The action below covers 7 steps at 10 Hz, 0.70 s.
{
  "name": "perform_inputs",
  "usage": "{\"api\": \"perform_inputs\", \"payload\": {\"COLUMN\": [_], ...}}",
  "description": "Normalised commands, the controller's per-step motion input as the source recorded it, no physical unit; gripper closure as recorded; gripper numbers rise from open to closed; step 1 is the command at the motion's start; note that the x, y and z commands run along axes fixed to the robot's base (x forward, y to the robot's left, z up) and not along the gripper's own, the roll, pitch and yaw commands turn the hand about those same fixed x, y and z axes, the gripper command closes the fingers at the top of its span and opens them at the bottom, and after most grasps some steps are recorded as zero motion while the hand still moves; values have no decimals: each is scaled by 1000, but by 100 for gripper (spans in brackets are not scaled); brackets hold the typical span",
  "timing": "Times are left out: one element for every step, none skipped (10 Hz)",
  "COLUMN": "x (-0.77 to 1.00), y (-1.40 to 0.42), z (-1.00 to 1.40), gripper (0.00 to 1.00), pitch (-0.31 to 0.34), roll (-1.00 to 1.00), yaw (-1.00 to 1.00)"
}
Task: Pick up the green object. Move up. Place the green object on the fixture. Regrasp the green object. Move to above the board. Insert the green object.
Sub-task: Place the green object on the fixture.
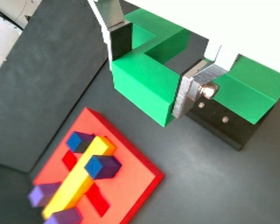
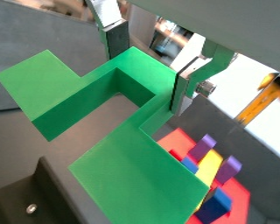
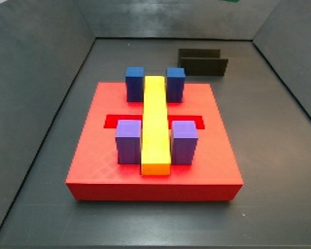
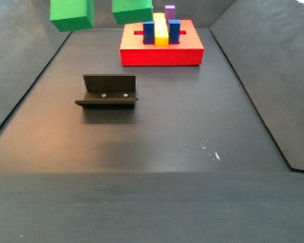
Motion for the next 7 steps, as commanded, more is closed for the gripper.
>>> {"api": "perform_inputs", "payload": {"x": [634,620,569,620,749,789,726], "y": [243,286,351,431,423,414,394], "z": [37,-11,-77,-169,-283,-280,-277], "gripper": [100,100,100,100,100,100,100], "pitch": [-106,-374,-480,-400,-234,-177,-57], "roll": [-1000,-1000,-929,-849,-743,-694,-620], "yaw": [-200,-229,-237,-174,-163,-163,-114]}}
